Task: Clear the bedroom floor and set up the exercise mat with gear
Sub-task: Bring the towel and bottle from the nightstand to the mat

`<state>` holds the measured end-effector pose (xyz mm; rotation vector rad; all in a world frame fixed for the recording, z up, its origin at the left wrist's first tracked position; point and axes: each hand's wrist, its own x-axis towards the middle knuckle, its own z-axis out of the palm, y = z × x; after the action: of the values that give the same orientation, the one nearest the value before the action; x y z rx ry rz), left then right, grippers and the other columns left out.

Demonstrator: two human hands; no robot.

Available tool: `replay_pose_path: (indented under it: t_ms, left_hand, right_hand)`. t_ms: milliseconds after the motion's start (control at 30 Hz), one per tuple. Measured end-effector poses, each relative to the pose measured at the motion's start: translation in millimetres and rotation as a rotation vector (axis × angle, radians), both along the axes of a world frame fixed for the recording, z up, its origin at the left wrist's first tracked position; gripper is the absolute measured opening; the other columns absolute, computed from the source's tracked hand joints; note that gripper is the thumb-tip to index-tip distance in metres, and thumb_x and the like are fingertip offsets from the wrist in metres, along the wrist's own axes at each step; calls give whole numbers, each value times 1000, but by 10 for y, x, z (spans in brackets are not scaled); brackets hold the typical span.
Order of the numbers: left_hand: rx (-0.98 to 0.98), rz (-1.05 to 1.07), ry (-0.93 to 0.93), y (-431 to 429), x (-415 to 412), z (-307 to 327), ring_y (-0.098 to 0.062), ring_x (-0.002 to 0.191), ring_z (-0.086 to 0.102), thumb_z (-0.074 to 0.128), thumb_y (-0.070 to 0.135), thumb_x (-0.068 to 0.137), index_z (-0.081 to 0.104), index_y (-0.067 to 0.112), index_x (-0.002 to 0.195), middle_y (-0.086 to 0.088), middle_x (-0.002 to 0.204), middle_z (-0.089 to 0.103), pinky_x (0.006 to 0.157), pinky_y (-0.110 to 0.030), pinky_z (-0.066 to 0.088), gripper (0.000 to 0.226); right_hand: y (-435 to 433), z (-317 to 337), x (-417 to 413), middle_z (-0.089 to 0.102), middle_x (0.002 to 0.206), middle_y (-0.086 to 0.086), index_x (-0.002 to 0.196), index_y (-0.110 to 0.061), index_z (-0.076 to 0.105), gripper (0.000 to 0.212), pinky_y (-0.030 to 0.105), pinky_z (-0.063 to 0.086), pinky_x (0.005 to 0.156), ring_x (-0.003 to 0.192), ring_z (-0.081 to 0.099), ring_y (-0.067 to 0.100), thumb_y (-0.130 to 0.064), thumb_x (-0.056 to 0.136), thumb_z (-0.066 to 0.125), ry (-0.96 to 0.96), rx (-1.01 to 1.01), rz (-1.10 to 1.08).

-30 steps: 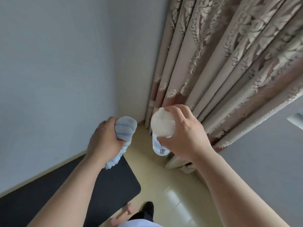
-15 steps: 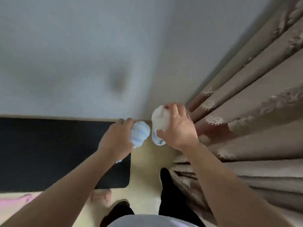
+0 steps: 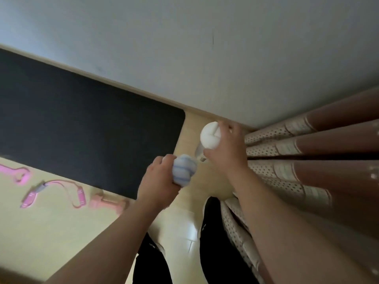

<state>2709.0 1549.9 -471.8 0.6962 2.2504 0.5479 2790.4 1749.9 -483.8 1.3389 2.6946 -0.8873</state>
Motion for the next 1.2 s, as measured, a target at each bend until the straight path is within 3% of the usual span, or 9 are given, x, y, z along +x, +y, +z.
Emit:
replay_pose_path:
  t_ms: [67,167,300,467,667,1033,1133,1200]
  left_hand:
    - [-53,-13,-2,40,83,-585,-17,90,58,73,29,76,50,34,115,8,109,54,75,-40,56,45]
    - [-114,0,-18,27,223,-1486,-20,91,58,71,29,75,49,33,112,7,107,53,74,-43,56,43]
    - [-148,-4,-16,29,383,-2398,-22,92,58,66,31,79,48,32,110,4,108,53,74,-40,54,36]
    - [-172,-49,-15,-1,561,-3294,-28,98,57,68,30,79,49,28,118,-2,113,54,77,-42,52,43]
    - [-177,-58,22,-39,635,-3778,-30,101,55,71,27,78,49,25,122,-4,116,53,75,-39,46,50]
    - [-244,-94,19,135,706,-4017,-31,111,50,73,22,75,43,22,129,-6,124,46,82,-37,42,62]
    - [-253,-102,15,192,734,-4022,-30,112,48,69,23,77,41,21,131,-8,127,43,84,-37,42,61]
    - [-250,-121,39,210,747,-4011,-30,113,47,66,24,78,40,21,133,-8,129,40,81,-38,44,62]
  right_hand:
    - [98,-623,-9,44,137,8,138,-29,45,86,38,47,87,117,52,32,-37,64,87,-50,24,13]
    - [160,-1538,7,45,138,7,138,-32,42,88,41,49,88,116,54,31,-41,63,88,-89,38,41]
    - [223,-2383,25,47,140,7,136,-30,44,89,44,50,90,113,57,32,-38,61,89,-80,101,70]
    - [246,-3169,-14,46,142,8,138,-28,45,87,43,53,90,116,56,31,-34,63,88,-26,133,70]
    - [278,-3562,-64,43,145,6,142,-28,44,85,45,53,92,120,53,30,-30,68,85,0,105,121]
    - [200,-3795,-20,41,149,9,145,-25,44,79,46,52,91,120,52,31,-30,75,81,-22,162,249]
    - [208,-3777,-4,36,152,9,147,-27,39,88,47,50,97,126,50,31,-37,73,85,-60,169,273]
    - [199,-3733,28,26,161,12,153,-28,31,98,49,43,108,139,40,33,-52,74,83,-82,128,286]
